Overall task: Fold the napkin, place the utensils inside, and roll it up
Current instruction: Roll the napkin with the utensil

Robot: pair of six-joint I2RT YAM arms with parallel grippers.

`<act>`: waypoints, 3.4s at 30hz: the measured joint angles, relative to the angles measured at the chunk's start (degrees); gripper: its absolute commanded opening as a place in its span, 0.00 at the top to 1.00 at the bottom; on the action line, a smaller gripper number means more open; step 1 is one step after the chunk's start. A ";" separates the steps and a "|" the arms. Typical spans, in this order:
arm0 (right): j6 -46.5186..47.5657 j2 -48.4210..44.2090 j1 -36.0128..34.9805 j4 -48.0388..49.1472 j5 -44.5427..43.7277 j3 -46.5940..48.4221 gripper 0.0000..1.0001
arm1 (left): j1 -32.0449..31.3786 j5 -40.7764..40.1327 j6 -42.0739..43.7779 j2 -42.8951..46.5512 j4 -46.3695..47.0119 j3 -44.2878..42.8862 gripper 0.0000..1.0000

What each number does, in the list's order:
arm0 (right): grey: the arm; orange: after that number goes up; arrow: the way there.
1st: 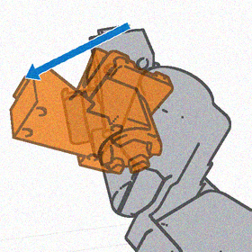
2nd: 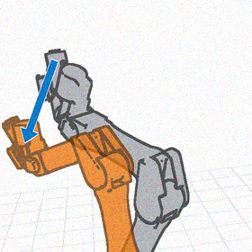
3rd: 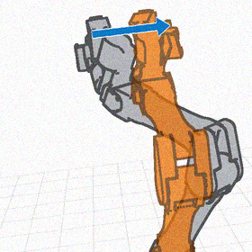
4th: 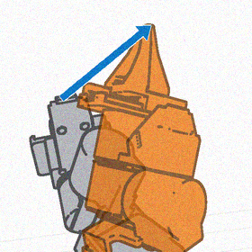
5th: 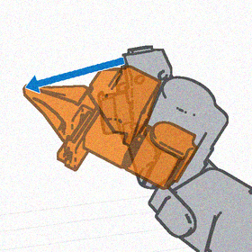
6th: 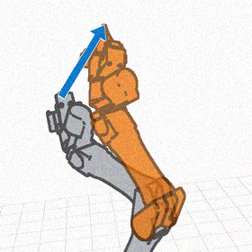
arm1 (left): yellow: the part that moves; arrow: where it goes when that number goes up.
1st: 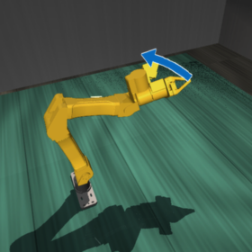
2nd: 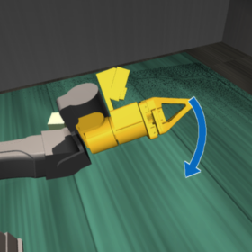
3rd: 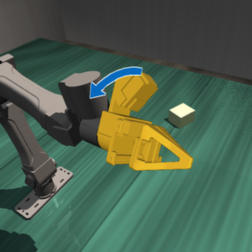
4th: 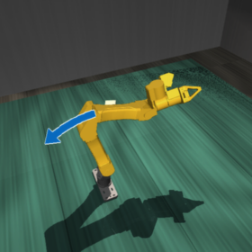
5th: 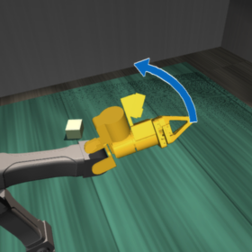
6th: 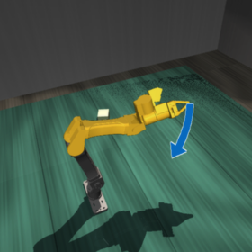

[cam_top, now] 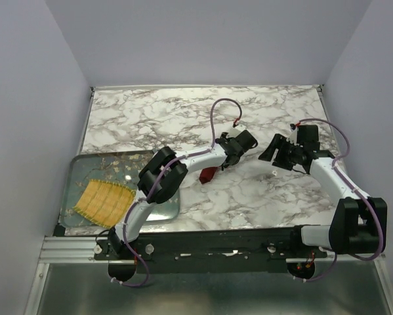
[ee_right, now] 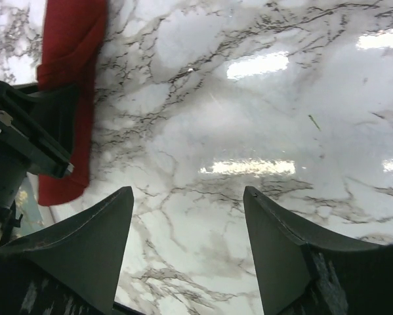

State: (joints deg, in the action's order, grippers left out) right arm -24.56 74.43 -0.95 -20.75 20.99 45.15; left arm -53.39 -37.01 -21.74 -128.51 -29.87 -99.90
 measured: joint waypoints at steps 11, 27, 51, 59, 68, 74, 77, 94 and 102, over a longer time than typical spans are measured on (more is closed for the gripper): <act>2.69 -0.57 0.33 -2.95 -1.31 1.40 0.23 | -0.15 -13.77 29.68 -5.20 14.78 2.16 0.71; 5.16 -1.25 2.21 -4.68 -2.08 2.64 0.23 | 6.58 -14.32 51.10 -16.55 29.57 -10.23 0.61; 5.75 0.52 2.84 -5.46 -1.53 4.39 0.23 | 8.37 -6.93 47.95 -19.76 20.31 -21.09 0.27; 5.81 0.52 2.84 -5.49 -1.11 4.39 0.23 | 9.25 -5.73 46.14 -19.76 18.43 -22.47 0.24; 6.08 0.52 2.84 -5.49 -0.66 4.39 0.24 | 10.32 -4.11 44.41 -19.17 16.87 -22.99 0.16; 6.19 0.52 2.84 -5.49 -0.57 4.39 0.23 | 10.69 -2.75 42.97 -18.78 15.89 -23.15 0.16; 6.19 0.52 2.84 -5.49 -0.55 4.39 0.23 | 11.04 -2.21 42.42 -18.71 15.13 -23.39 0.16; 6.21 0.57 2.84 -5.51 -0.20 4.42 0.24 | 13.75 -1.07 40.44 -12.28 13.46 -22.93 0.17; 6.21 0.57 2.84 -5.53 -0.15 4.42 0.24 | 15.39 -0.72 39.87 -12.04 13.49 -21.77 0.18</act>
State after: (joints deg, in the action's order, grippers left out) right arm -18.35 75.00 1.89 -26.28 20.84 49.56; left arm -38.00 -37.74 18.13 -140.55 -16.38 -121.67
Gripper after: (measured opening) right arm 0.765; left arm 0.823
